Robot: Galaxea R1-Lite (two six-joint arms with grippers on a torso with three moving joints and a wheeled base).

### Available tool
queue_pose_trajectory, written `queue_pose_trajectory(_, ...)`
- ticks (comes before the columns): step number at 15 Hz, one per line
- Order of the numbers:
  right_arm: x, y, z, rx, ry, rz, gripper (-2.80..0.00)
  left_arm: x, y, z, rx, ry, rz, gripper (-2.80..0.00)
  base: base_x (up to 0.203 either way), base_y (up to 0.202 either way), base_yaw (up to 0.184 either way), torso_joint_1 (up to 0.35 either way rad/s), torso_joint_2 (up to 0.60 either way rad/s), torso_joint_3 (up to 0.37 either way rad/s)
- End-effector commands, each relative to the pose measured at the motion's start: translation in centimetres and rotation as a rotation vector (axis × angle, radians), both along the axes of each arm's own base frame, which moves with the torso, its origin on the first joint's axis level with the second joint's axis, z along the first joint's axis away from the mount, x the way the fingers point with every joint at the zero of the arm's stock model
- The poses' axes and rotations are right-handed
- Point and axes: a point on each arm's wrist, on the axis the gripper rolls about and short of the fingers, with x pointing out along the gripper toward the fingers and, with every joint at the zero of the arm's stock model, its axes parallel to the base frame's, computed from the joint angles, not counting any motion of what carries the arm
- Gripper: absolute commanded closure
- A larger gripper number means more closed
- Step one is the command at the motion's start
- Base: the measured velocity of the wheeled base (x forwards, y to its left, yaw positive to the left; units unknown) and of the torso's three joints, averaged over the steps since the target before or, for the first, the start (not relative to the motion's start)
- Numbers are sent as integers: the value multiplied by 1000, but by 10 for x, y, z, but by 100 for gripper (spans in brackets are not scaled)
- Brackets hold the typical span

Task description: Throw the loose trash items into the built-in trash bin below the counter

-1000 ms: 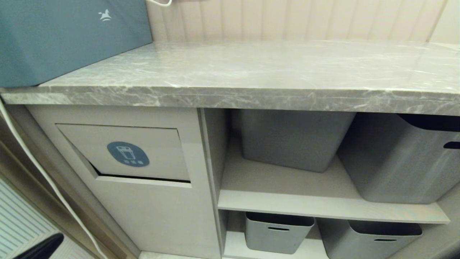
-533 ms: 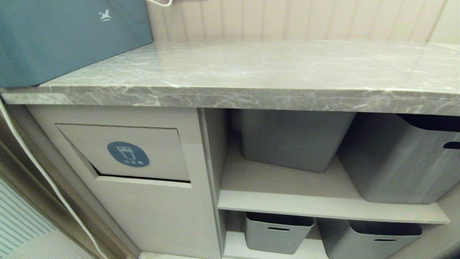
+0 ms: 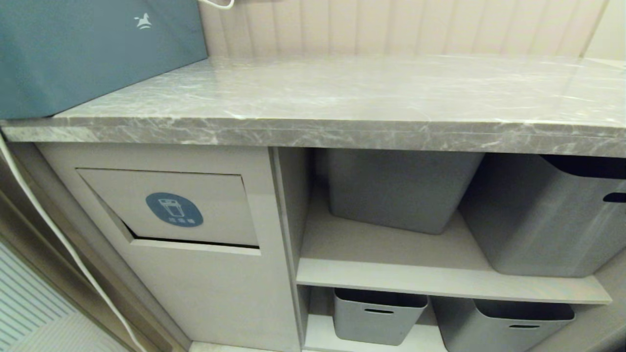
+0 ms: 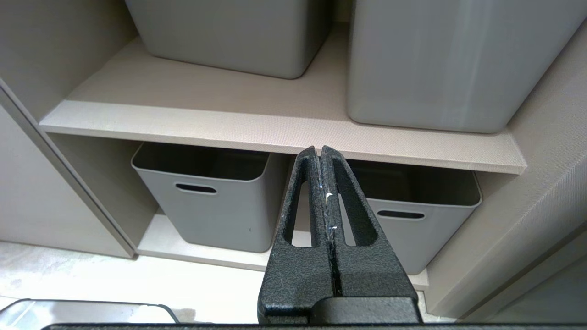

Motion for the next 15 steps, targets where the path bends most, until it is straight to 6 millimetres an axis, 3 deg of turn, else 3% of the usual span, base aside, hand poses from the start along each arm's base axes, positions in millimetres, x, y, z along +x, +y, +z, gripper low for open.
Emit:
queue_pose_trajectory(1, 0, 0, 0, -3, -2, 2, 0, 0, 0, 0, -14, -7, 9, 0, 0, 0, 0, 0, 0, 0)
queue_pose_trajectory(15, 0, 0, 0, -3, -2, 1, 0, 0, 0, 0, -42, -6, 17, 0, 0, 0, 0, 0, 0, 0)
